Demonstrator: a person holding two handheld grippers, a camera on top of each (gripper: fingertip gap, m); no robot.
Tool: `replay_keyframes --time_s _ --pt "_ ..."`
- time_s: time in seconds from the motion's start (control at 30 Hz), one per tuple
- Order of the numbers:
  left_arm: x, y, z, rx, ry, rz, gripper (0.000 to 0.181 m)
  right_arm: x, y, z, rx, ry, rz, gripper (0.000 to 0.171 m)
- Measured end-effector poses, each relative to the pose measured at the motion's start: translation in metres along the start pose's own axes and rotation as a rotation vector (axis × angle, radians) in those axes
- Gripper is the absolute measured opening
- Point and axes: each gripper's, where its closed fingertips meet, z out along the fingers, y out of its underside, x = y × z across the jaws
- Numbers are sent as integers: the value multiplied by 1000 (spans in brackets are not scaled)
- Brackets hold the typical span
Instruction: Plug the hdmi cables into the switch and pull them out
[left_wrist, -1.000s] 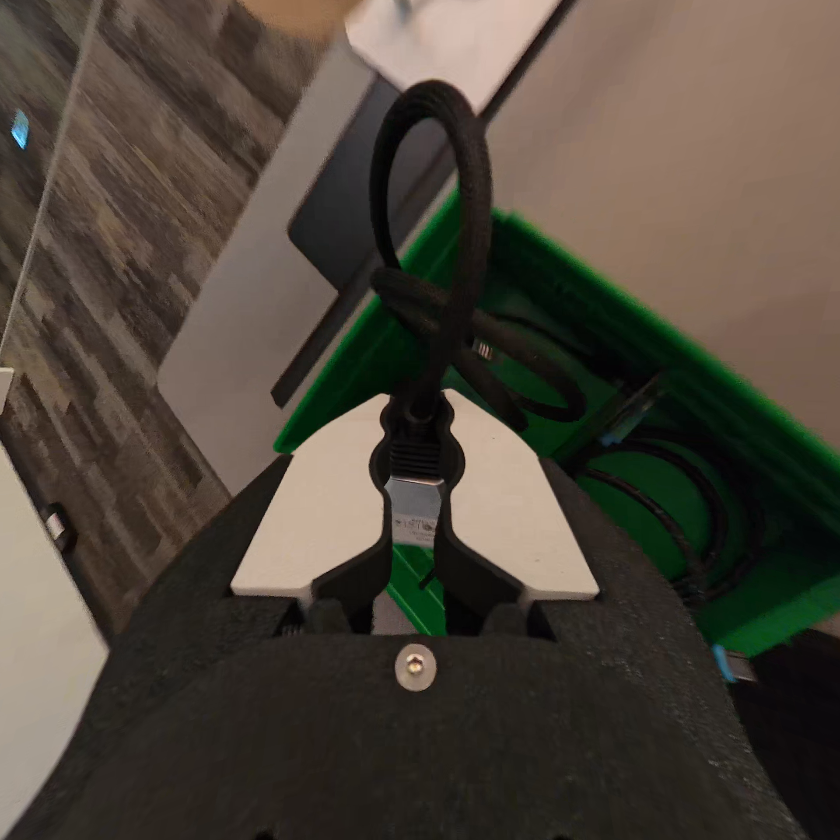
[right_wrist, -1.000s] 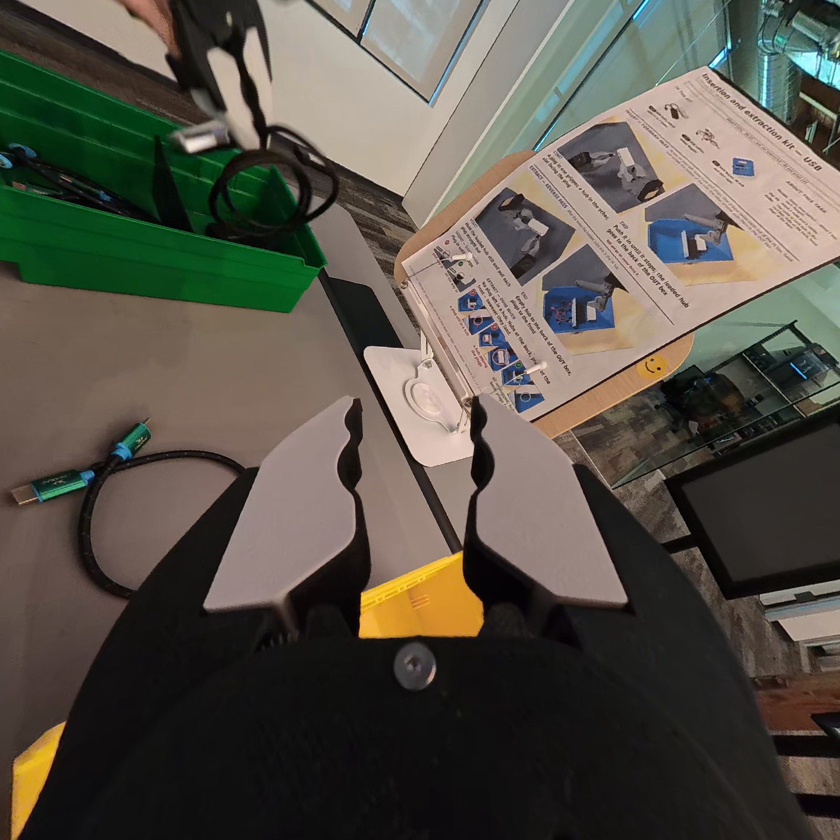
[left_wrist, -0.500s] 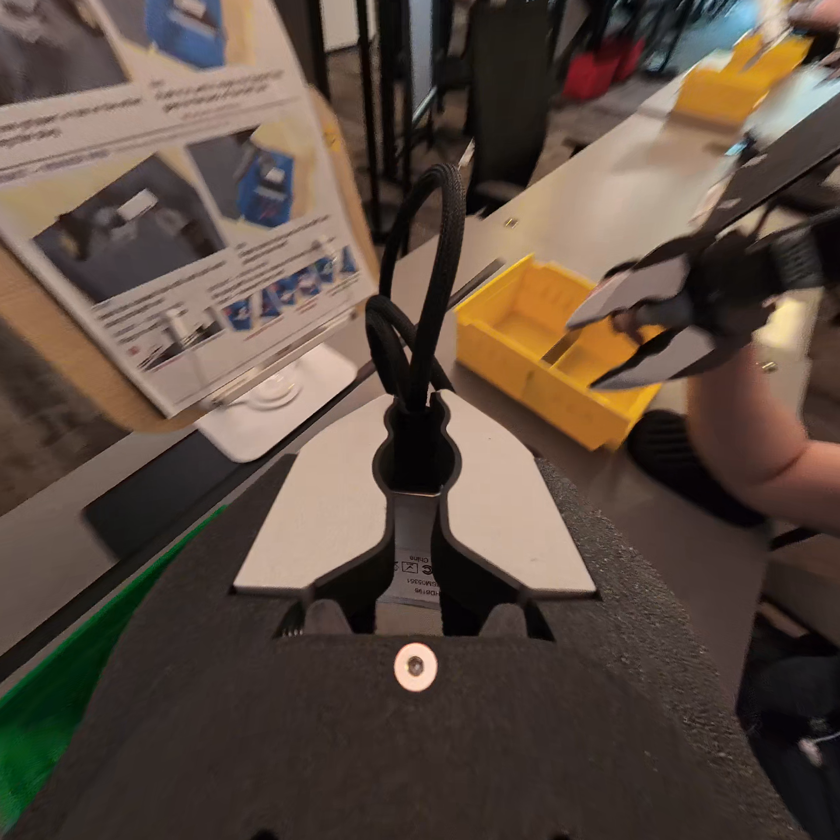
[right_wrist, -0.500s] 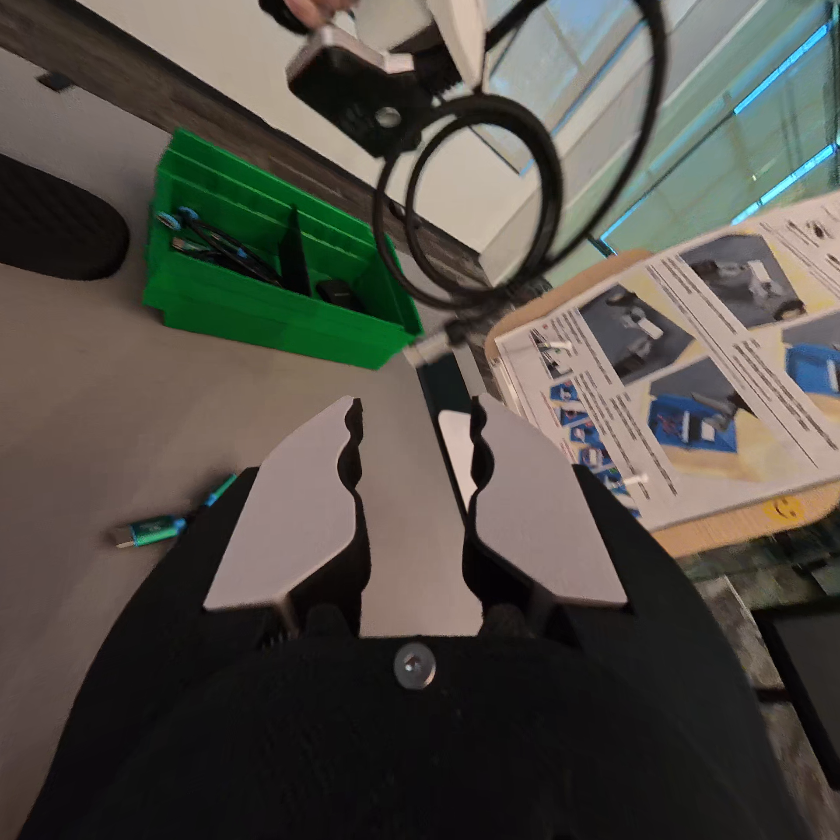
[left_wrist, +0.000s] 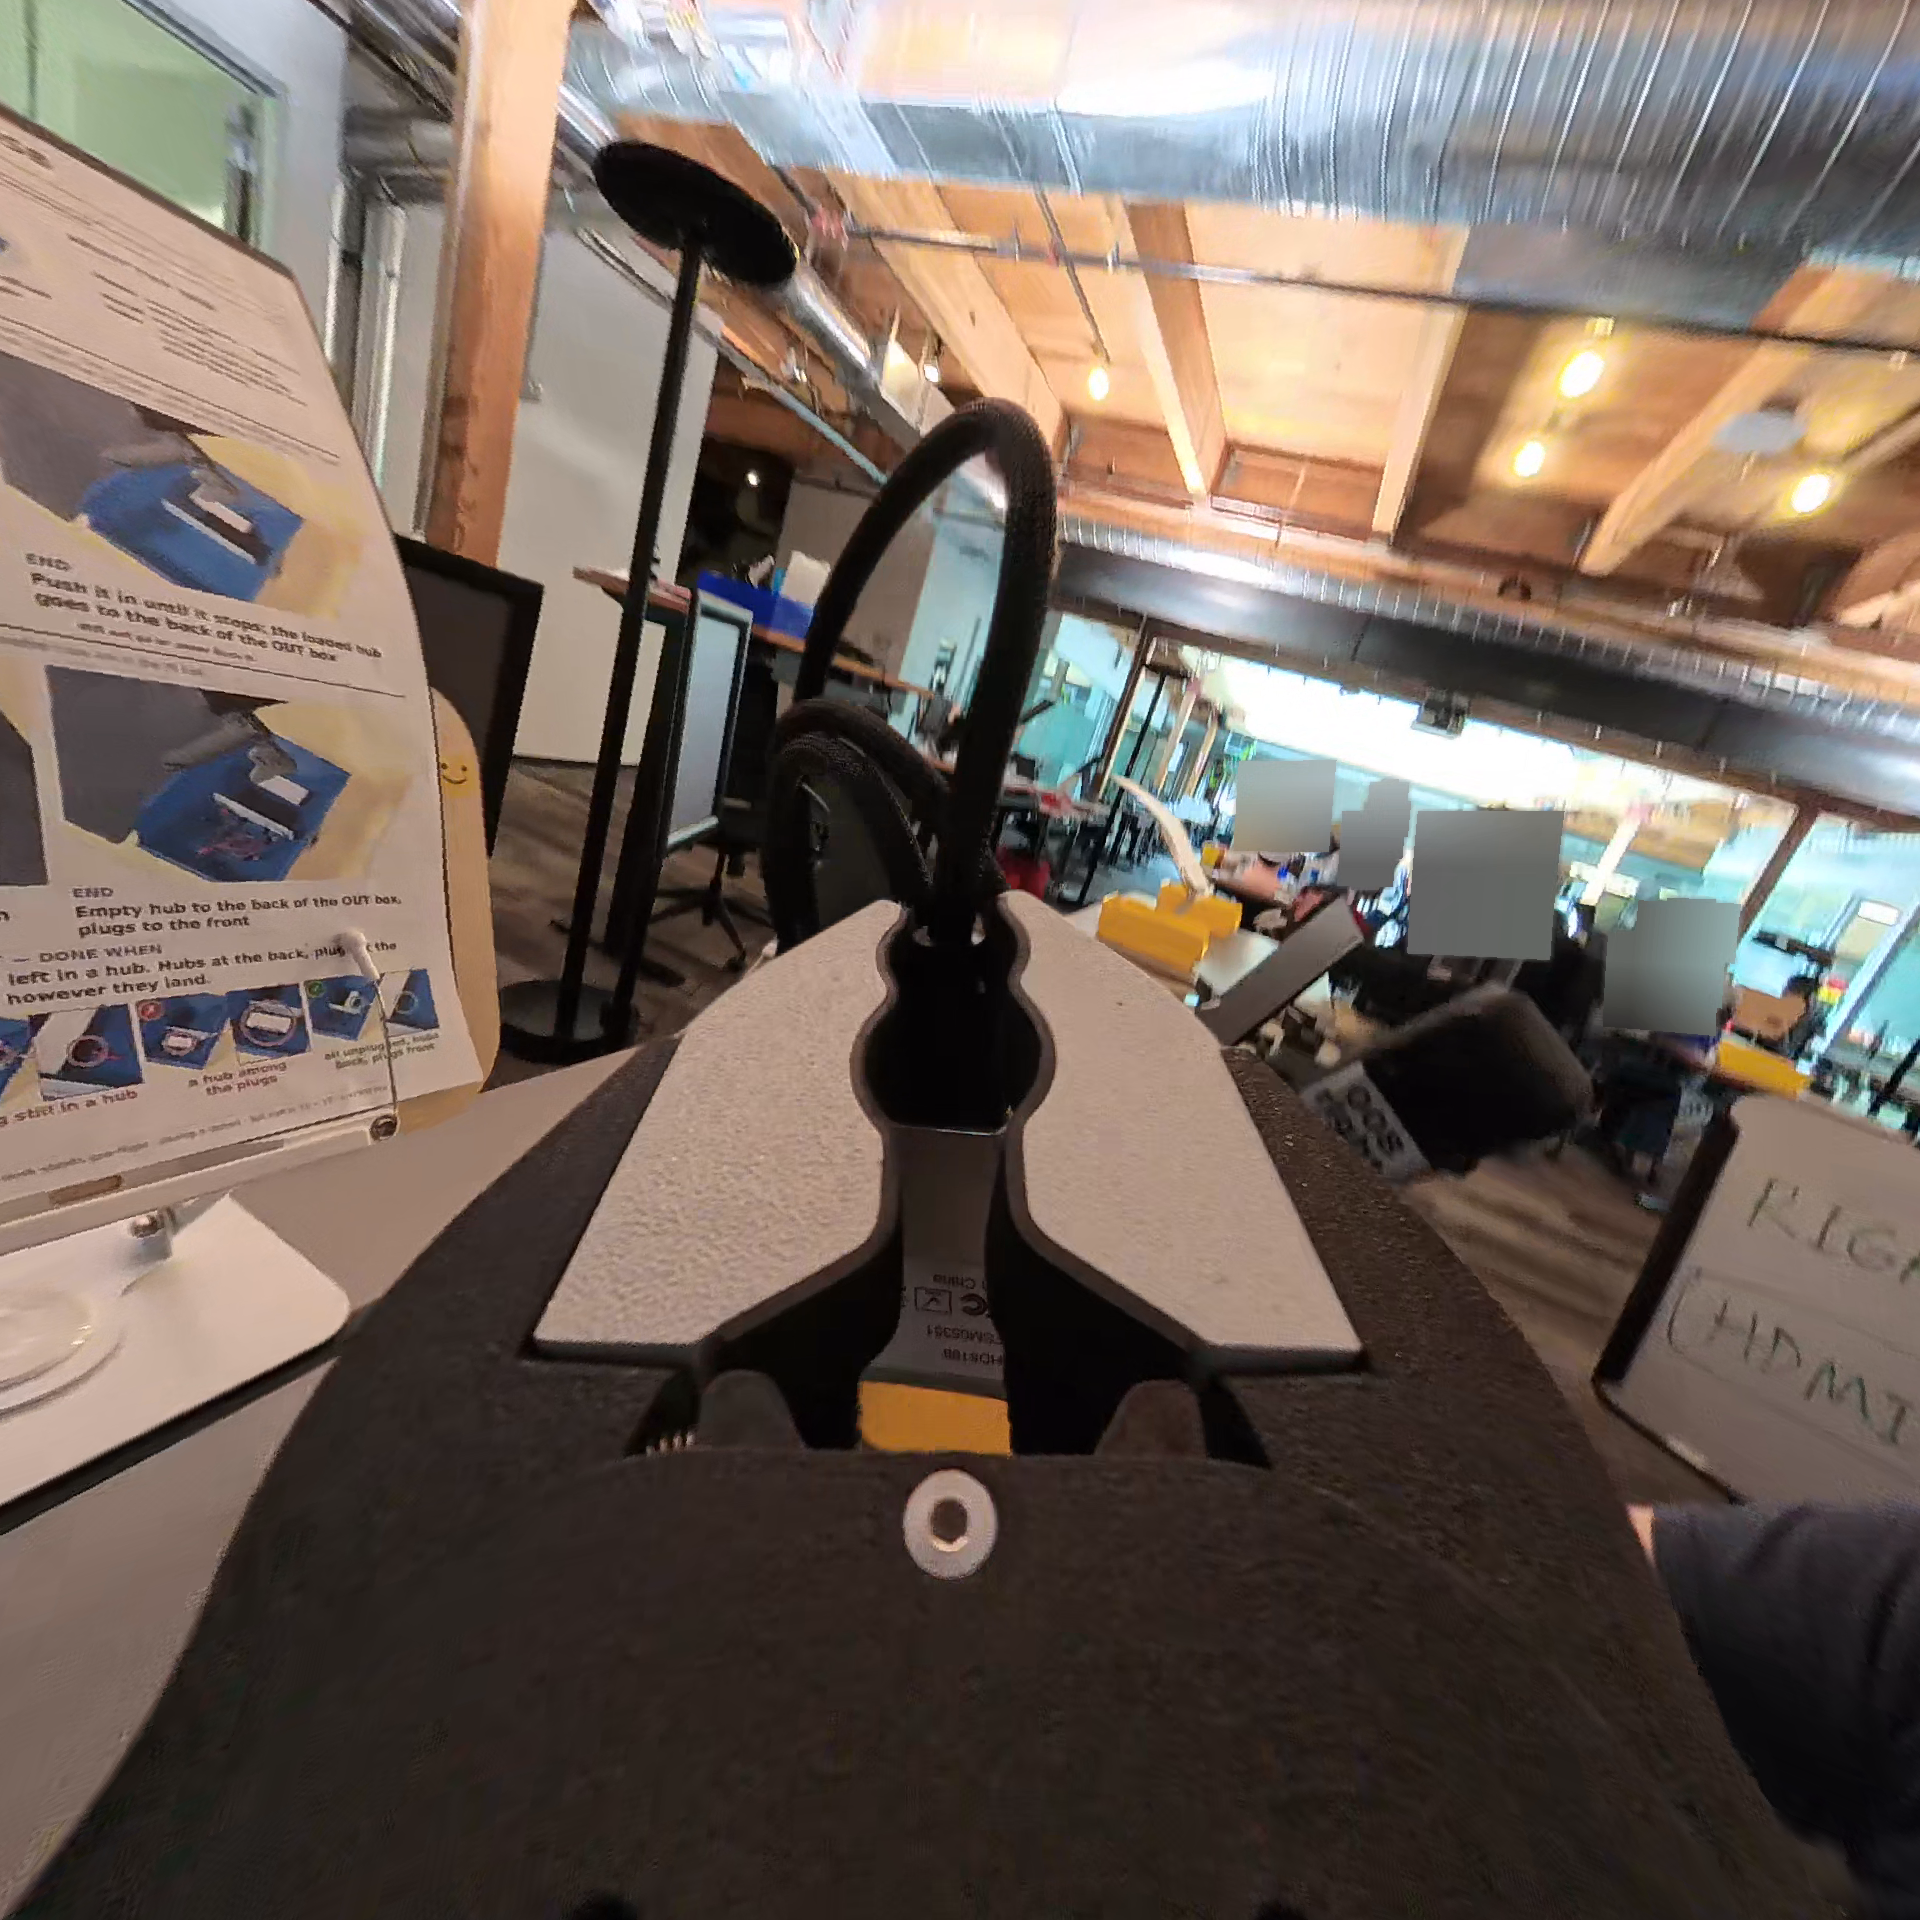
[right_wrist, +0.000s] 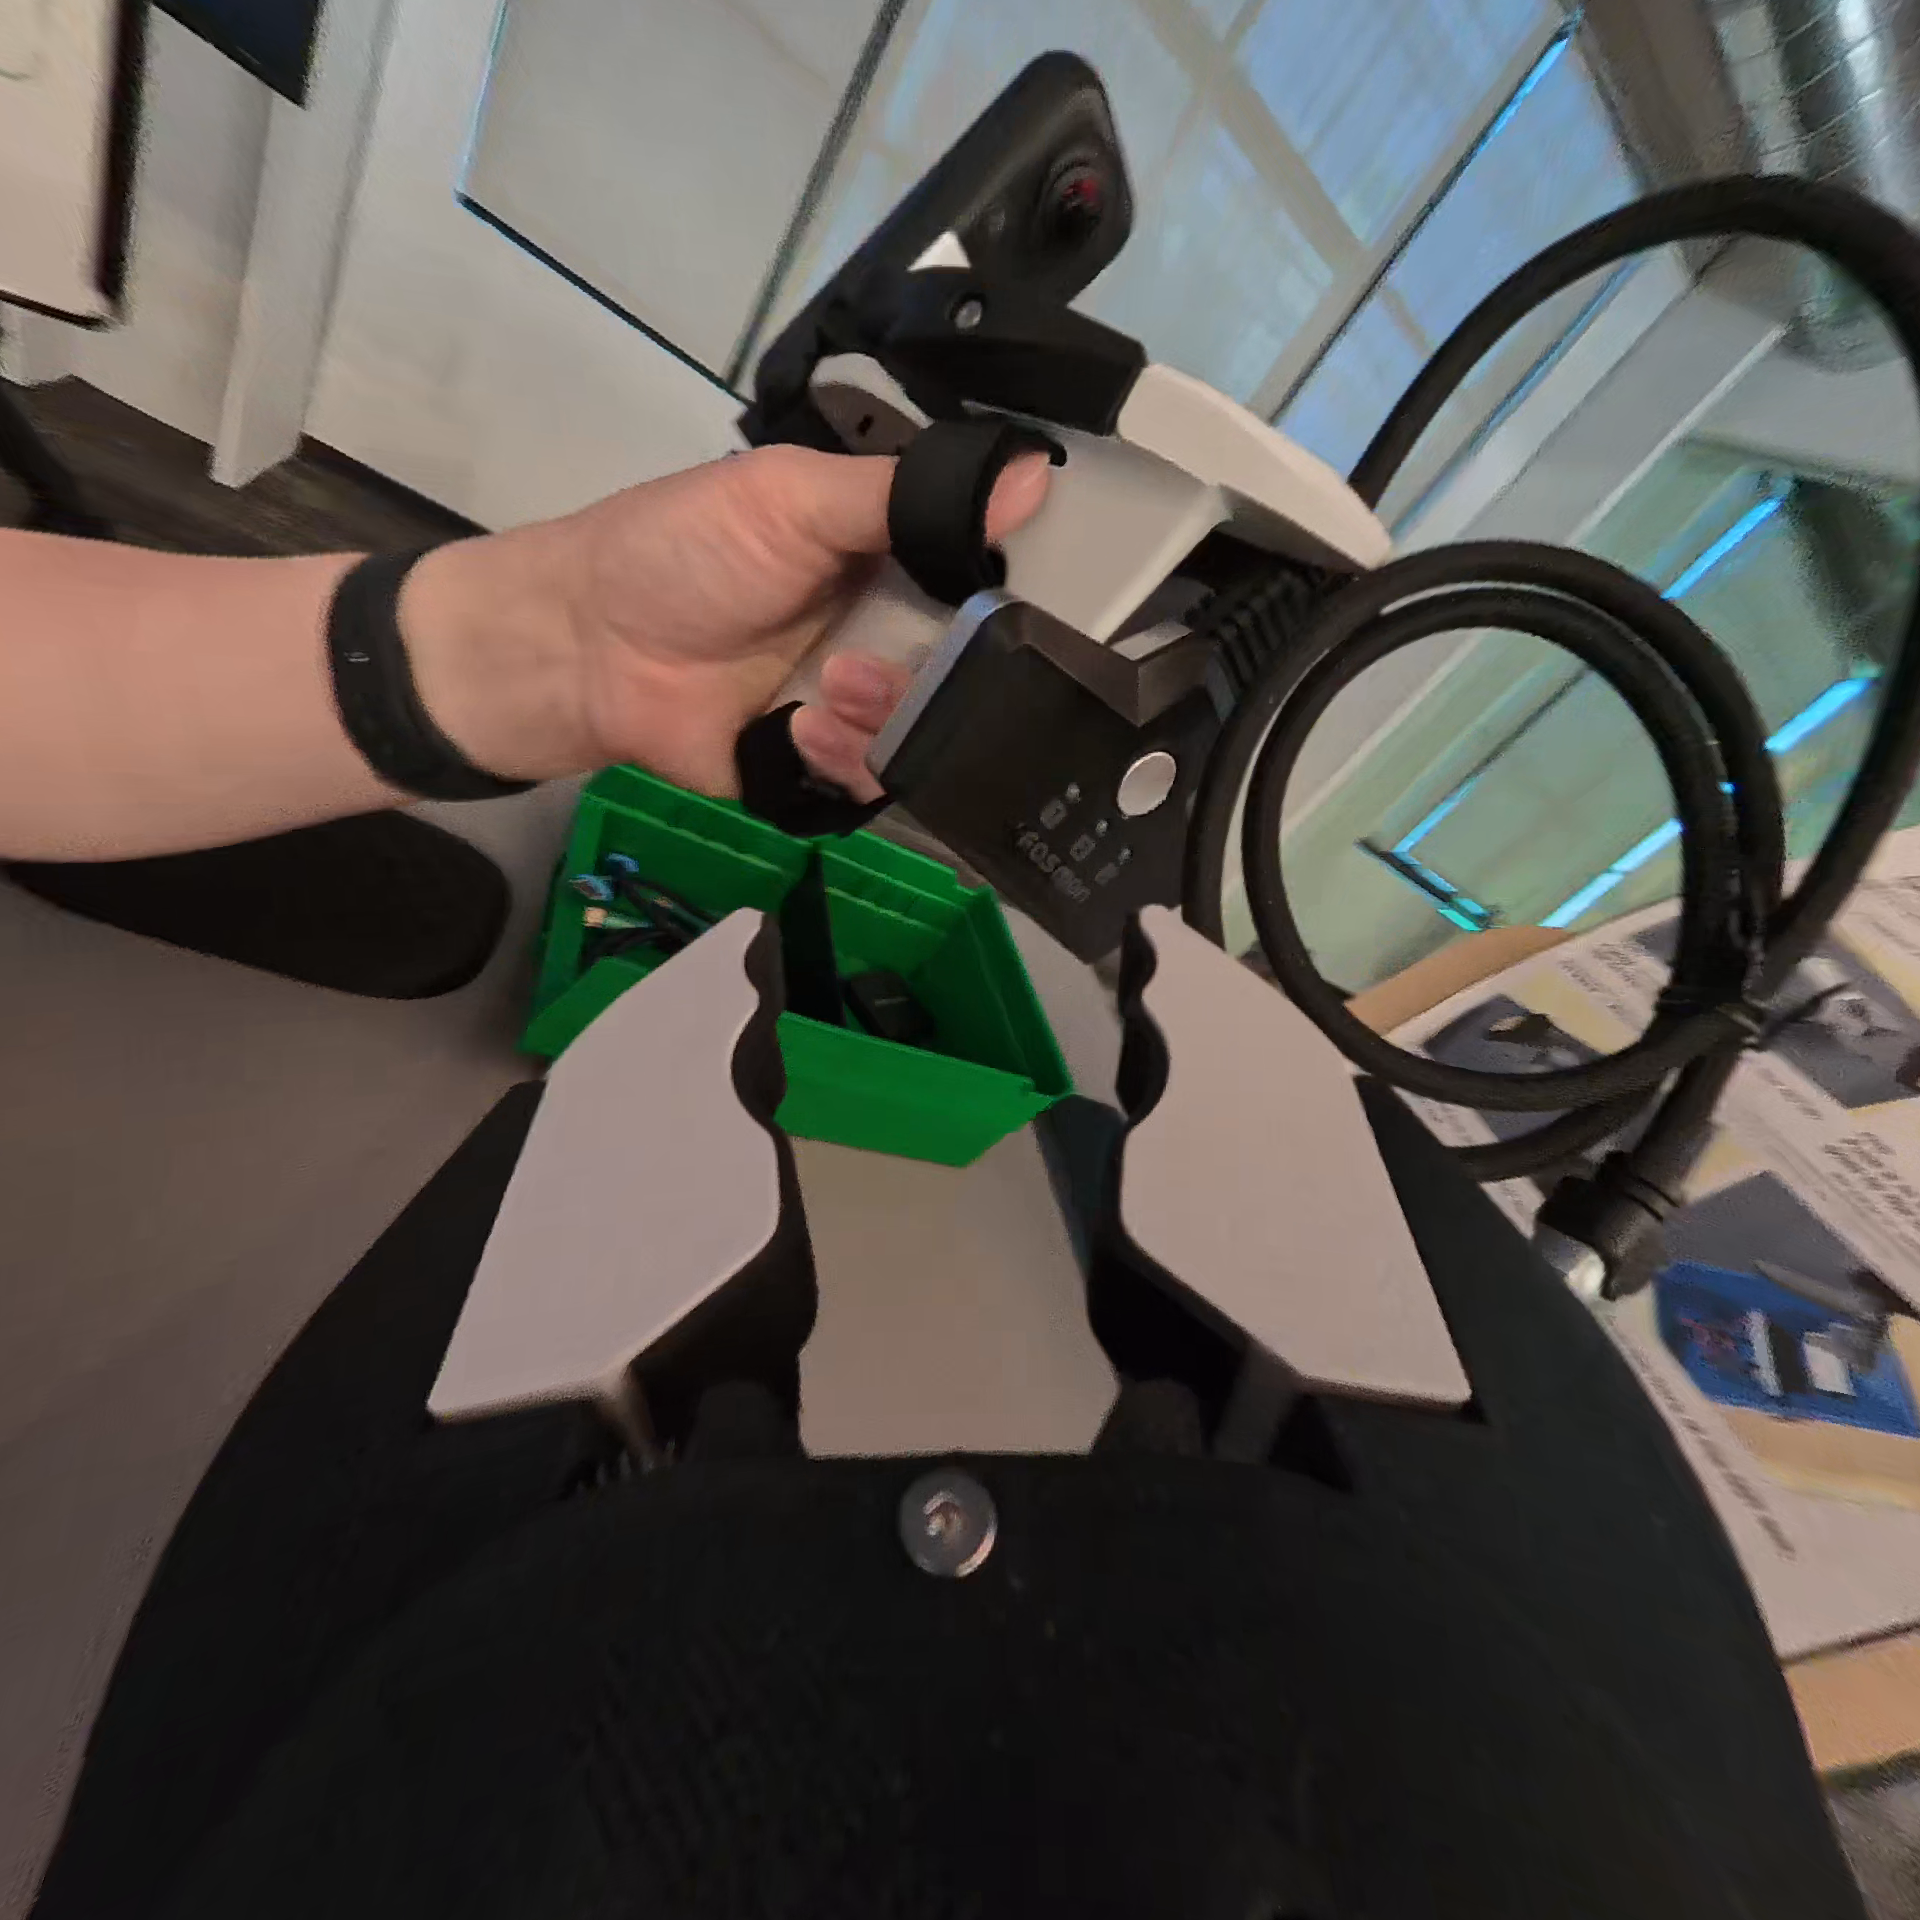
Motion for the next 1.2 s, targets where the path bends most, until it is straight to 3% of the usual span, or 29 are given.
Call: replay_keyframes --time_s 0.23,0.47,0.6,0.7,0.9,1.03,1.2 --pt "-6 14 8 106 35 -179 12 21 16 21 9 385 -218 64" --pt "-8 27 5 257 154 -494 12 33 23 6 13 659 -405 34" --pt "-13 38 4 267 222 -610 12 27 22 6 0 595 -478 31" --pt "-24 44 -3 249 220 -639 12 28 34 12 -113 500 -512 32" --pt "-33 67 -1 -67 177 -527 13 43 39 -11 -246 317 -318 22" --pt "-29 76 -6 -216 217 -583 16 38 37 -16 -334 283 -388 23" --pt "-51 60 -30 -225 149 -453 21 42 35 -27 -383 269 -354 22"
